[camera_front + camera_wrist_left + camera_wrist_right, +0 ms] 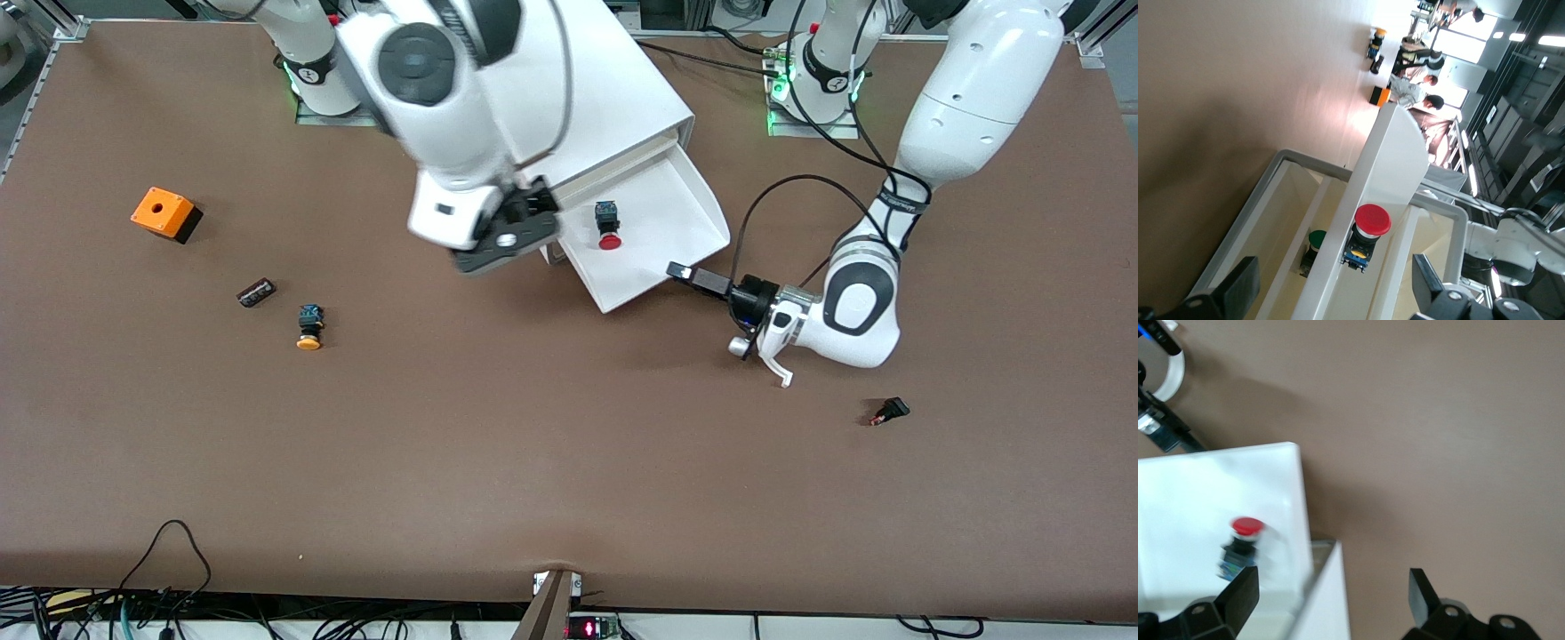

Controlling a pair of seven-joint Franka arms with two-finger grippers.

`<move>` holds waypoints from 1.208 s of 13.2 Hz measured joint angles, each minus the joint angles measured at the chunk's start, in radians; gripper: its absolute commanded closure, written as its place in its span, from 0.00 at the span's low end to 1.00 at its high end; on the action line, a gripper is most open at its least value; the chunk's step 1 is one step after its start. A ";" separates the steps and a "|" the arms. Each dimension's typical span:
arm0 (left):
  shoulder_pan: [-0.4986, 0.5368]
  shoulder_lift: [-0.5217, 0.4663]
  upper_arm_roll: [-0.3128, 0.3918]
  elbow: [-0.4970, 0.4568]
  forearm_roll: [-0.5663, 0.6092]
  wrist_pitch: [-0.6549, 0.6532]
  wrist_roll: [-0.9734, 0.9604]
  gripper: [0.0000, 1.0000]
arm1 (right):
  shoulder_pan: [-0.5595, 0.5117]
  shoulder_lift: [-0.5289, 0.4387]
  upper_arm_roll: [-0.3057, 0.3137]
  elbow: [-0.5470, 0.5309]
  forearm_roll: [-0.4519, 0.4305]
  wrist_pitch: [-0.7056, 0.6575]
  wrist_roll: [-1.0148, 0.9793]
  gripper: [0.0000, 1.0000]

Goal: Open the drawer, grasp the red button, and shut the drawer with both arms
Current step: 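Reach the right gripper into the open drawer while the left gripper holds, then grasp the red button with the right gripper while the left gripper withdraws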

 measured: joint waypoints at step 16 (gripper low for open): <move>0.251 -0.029 0.003 0.352 0.797 -0.135 -0.050 0.00 | 0.206 0.203 -0.009 0.108 -0.084 0.040 0.326 0.13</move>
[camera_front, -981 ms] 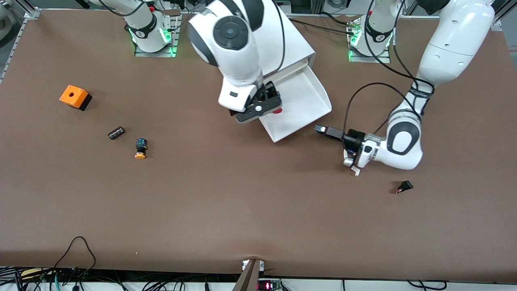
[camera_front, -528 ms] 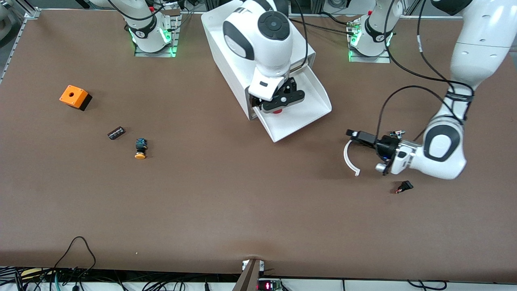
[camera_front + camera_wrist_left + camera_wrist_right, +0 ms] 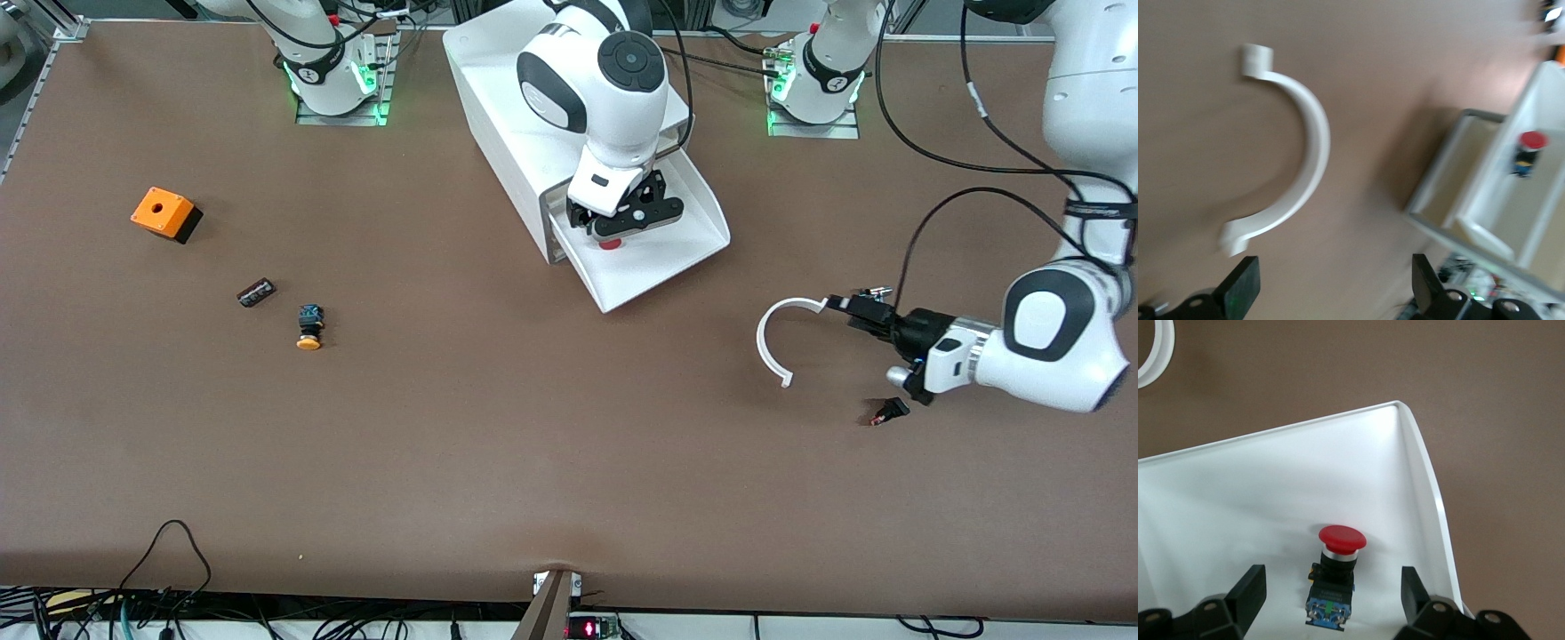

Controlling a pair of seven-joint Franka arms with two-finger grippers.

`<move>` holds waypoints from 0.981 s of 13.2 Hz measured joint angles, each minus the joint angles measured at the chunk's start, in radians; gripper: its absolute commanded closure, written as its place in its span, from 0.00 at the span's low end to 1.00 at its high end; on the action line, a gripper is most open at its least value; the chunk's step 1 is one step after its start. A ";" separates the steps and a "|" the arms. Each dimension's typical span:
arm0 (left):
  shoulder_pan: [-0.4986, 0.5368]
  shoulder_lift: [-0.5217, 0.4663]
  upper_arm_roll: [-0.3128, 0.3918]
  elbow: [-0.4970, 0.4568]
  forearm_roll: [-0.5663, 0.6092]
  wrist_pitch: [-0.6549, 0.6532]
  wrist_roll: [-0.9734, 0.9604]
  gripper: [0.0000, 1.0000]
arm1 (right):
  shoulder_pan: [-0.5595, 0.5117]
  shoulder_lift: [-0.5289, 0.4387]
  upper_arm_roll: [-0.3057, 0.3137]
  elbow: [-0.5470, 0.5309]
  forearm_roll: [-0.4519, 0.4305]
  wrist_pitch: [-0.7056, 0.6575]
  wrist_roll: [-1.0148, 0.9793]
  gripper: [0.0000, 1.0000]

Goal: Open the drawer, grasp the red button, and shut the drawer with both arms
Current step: 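Grasp the red button with the right gripper while the left gripper withdraws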

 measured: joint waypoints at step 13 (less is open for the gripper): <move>0.003 -0.175 -0.001 0.183 0.438 0.004 -0.146 0.00 | 0.016 0.087 -0.001 0.001 0.000 0.010 0.007 0.45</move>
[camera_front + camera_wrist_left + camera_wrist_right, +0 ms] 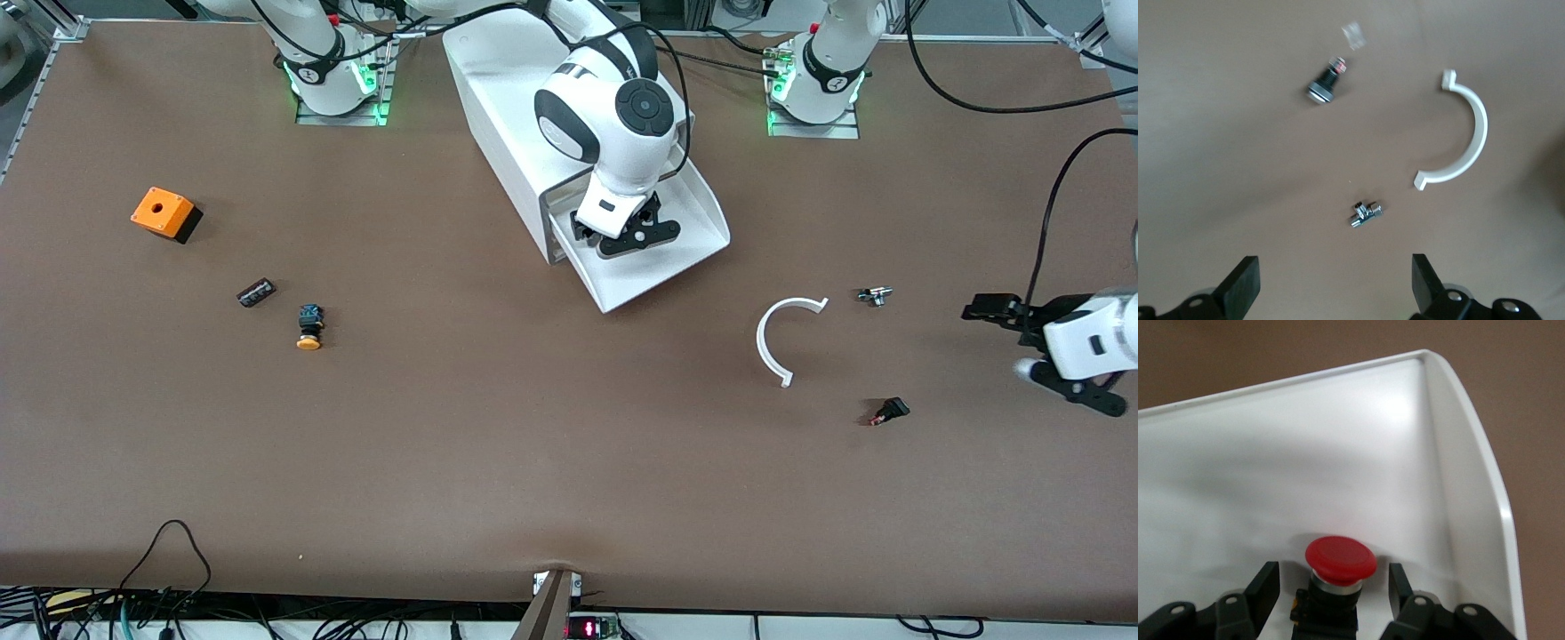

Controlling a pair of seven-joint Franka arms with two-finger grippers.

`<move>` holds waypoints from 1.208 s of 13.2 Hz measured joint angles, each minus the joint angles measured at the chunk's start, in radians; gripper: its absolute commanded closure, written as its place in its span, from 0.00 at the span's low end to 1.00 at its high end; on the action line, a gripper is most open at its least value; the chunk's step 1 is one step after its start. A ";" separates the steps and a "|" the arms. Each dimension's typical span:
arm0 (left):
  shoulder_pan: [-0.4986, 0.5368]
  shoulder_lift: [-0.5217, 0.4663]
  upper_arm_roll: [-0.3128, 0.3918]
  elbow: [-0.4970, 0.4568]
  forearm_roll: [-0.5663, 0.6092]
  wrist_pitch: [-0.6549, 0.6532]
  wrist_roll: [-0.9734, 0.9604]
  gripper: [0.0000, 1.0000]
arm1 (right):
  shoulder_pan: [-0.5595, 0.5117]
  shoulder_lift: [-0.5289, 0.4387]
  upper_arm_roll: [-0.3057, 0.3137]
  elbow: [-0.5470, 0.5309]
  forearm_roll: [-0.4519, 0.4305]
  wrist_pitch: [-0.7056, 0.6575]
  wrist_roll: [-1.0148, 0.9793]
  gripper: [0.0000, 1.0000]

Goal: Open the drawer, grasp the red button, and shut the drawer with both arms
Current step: 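Grasp the red button with the right gripper while the left gripper withdraws, then lift the red button out and carry it with the right gripper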

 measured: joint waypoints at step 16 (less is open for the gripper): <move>-0.002 -0.200 -0.022 0.019 -0.012 -0.012 -0.448 0.00 | -0.143 -0.102 -0.022 0.175 0.064 -0.207 -0.112 0.94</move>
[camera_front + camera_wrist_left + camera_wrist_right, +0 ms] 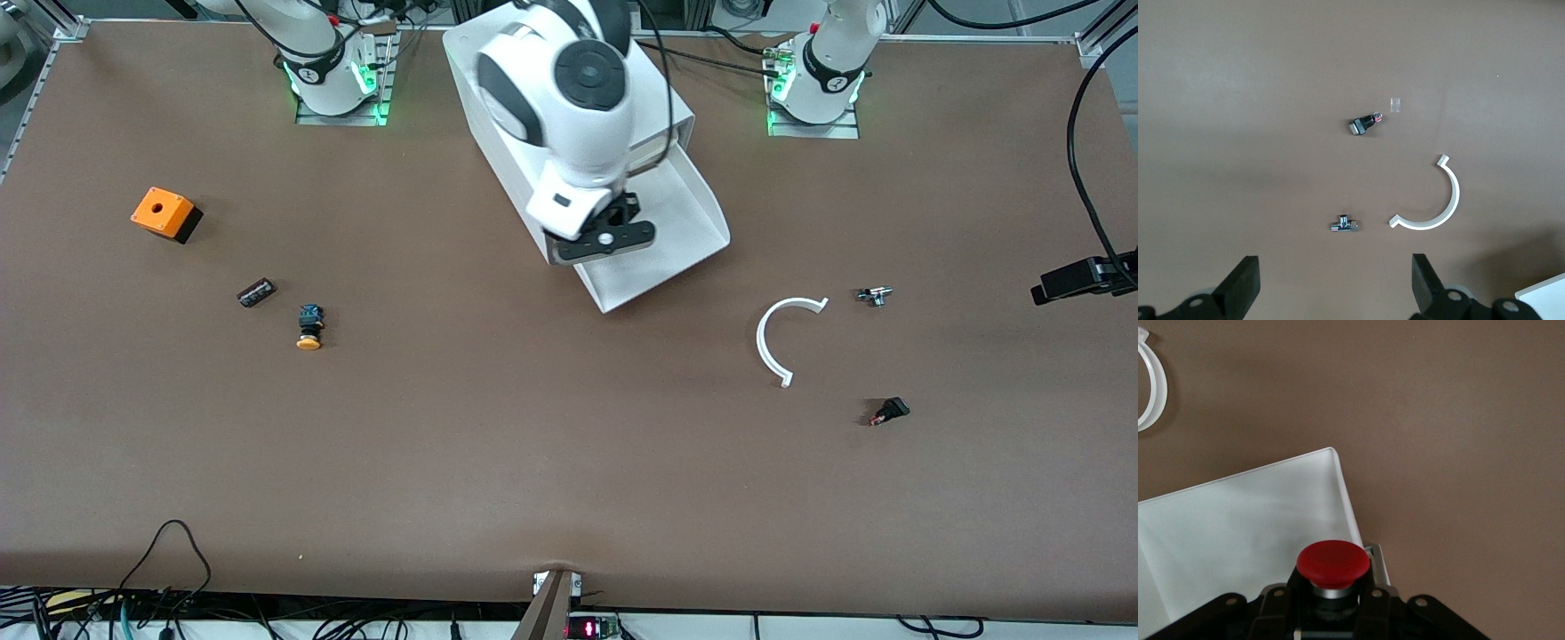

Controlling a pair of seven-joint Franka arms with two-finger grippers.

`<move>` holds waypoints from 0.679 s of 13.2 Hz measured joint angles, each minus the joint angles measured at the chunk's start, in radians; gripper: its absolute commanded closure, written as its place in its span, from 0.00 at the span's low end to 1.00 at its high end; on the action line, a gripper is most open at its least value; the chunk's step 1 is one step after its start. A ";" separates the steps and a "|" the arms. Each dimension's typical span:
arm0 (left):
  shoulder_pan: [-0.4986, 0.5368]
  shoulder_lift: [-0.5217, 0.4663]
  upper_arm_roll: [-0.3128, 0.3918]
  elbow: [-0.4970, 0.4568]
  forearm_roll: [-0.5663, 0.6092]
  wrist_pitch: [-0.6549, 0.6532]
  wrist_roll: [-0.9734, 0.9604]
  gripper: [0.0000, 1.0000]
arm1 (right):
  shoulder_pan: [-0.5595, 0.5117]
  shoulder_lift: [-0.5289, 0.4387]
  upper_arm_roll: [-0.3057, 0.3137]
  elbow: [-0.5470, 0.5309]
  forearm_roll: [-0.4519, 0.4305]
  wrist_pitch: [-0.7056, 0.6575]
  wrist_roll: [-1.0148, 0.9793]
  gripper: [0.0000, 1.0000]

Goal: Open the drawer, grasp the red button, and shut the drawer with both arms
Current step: 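Lift the red button out and carry it with the right gripper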

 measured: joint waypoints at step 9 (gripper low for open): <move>-0.194 -0.024 0.173 0.002 -0.013 0.001 -0.001 0.00 | -0.557 -0.089 -0.059 -0.115 0.035 -0.220 -0.934 0.94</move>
